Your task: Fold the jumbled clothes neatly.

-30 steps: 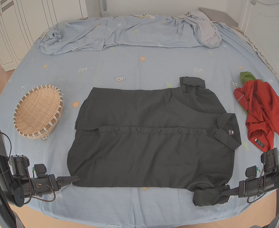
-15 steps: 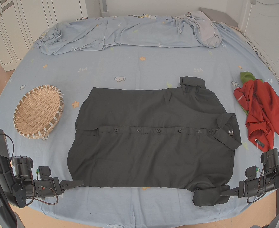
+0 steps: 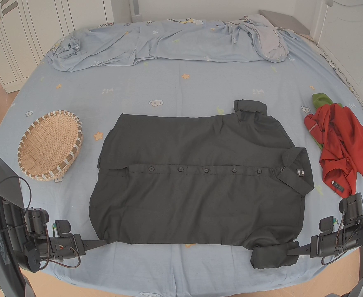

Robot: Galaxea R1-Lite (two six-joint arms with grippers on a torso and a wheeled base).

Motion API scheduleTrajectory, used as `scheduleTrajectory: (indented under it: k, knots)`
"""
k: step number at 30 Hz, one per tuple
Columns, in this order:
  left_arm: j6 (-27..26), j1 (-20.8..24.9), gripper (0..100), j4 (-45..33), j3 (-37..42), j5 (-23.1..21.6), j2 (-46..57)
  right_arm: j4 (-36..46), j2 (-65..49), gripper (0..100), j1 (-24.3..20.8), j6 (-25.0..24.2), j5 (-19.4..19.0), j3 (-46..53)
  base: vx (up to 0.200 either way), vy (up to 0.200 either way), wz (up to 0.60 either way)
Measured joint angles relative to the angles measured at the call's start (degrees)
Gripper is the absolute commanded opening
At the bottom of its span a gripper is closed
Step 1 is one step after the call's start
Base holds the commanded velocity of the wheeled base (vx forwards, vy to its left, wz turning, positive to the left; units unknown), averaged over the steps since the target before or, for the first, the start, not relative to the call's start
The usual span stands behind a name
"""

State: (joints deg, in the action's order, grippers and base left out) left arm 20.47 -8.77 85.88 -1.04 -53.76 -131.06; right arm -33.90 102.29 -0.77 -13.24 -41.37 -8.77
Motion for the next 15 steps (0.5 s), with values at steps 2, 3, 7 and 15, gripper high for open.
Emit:
scheduleTrajectory:
  k: [2, 3, 7, 15]
  knots:
    - [0.00, -0.11, 0, 0.09, 0.02, 0.00, -0.28, 0.00, 0.00, 0, 0.00, 0.02, 0.00, 0.04, 0.000, 0.000, 0.00]
    - [0.00, -0.22, 0, 0.12, 0.02, 0.00, -0.33, 0.00, 0.00, 0, 0.00, 0.05, 0.00, 0.04, 0.000, 0.000, 0.00]
    - [0.00, -1.37, 0, 0.12, 0.02, -0.05, -0.04, 0.00, 0.00, 0, 0.00, 0.05, 0.00, 0.09, 0.000, 0.000, 0.00]
    - [3.64, -4.27, 0, 0.06, 0.07, -0.57, 4.44, -0.01, 0.07, 0, 0.00, 0.07, 0.00, 0.15, 0.000, 0.000, 0.00]
